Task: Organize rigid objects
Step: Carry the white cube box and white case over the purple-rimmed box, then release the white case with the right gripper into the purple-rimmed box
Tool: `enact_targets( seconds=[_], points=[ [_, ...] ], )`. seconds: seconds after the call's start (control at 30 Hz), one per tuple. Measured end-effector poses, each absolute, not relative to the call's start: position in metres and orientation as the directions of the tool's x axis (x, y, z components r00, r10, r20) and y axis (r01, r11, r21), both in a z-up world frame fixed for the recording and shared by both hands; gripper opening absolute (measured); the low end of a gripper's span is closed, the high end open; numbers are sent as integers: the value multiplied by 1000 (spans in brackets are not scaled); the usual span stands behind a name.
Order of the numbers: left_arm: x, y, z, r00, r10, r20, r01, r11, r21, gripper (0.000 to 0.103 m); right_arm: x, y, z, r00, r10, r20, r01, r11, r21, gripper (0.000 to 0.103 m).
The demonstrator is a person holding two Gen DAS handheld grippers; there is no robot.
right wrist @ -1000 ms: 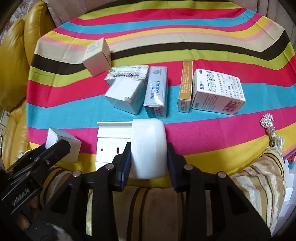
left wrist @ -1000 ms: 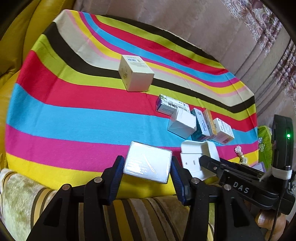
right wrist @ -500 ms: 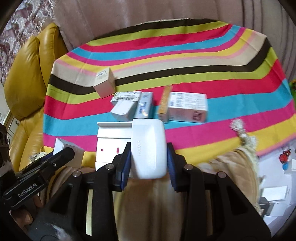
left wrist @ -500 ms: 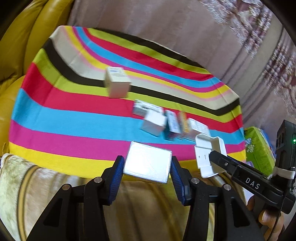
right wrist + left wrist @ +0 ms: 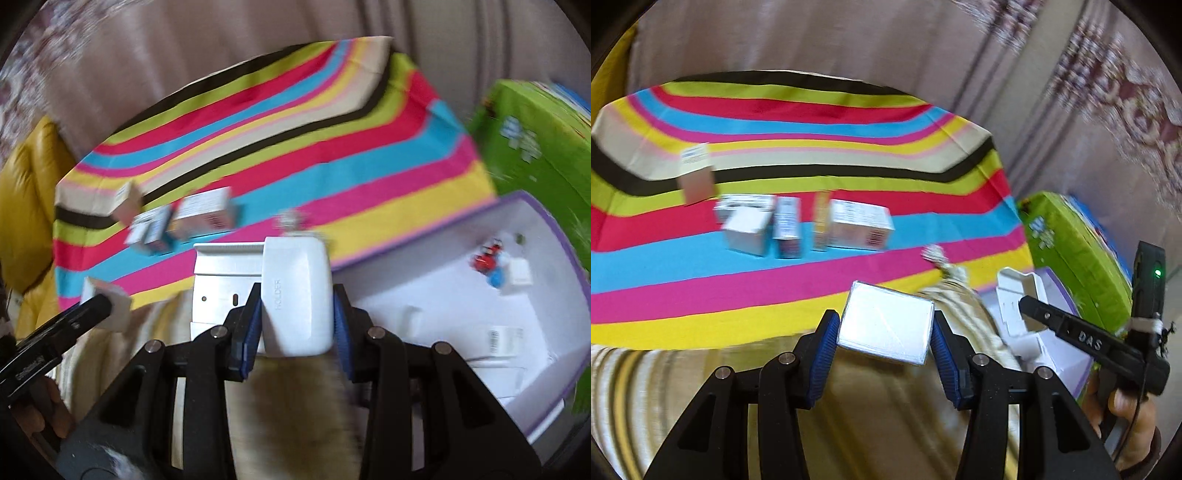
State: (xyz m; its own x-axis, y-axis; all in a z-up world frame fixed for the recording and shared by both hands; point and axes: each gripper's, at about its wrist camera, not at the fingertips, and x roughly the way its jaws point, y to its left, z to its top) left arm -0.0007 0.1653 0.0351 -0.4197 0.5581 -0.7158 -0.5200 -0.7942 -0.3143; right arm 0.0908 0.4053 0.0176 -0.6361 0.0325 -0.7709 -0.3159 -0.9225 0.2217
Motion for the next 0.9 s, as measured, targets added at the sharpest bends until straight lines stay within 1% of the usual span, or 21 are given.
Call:
enact_targets(
  seconds=[0.23, 0.43, 0.63, 0.67, 0.7, 0.73, 0.77, 0.8, 0.83, 0.9],
  points=[
    [22, 224, 37, -365, 598, -713, -624, -726, -290, 50, 114, 468, 7, -610, 108, -785, -447, -865, 229, 40],
    [37, 265, 33, -316, 614, -723, -689, -673, -270, 50, 119, 492, 3, -595, 157, -788, -497, -842, 208, 40],
    [42, 294, 26, -263, 621, -738, -721, -635, -278, 50, 123, 503, -5, -573, 182, -799, -535, -822, 196, 40],
    [43, 299, 24, -253, 616, -746, -727, -630, -274, 51, 123, 505, -5, -569, 185, -801, -541, -818, 195, 40],
    [44, 301, 23, -249, 609, -753, -729, -630, -268, 56, 124, 506, -6, -565, 192, -802, -548, -815, 191, 40],
    [45, 302, 22, -252, 601, -759, -729, -633, -260, 59, 125, 507, -7, -561, 196, -804, -551, -813, 187, 42],
    [45, 303, 21, -258, 593, -763, -724, -641, -254, 65, 125, 508, -6, -560, 198, -805, -553, -812, 184, 44],
    [43, 302, 21, -262, 592, -762, -718, -647, -256, 68, 126, 508, -6, -560, 202, -803, -555, -811, 183, 51],
    [42, 300, 21, -263, 596, -759, -713, -650, -263, 68, 126, 509, -5, -560, 208, -802, -559, -810, 181, 60],
    [41, 299, 21, -267, 598, -756, -706, -655, -269, 71, 127, 509, -3, -564, 219, -796, -565, -805, 179, 70]
  ],
)
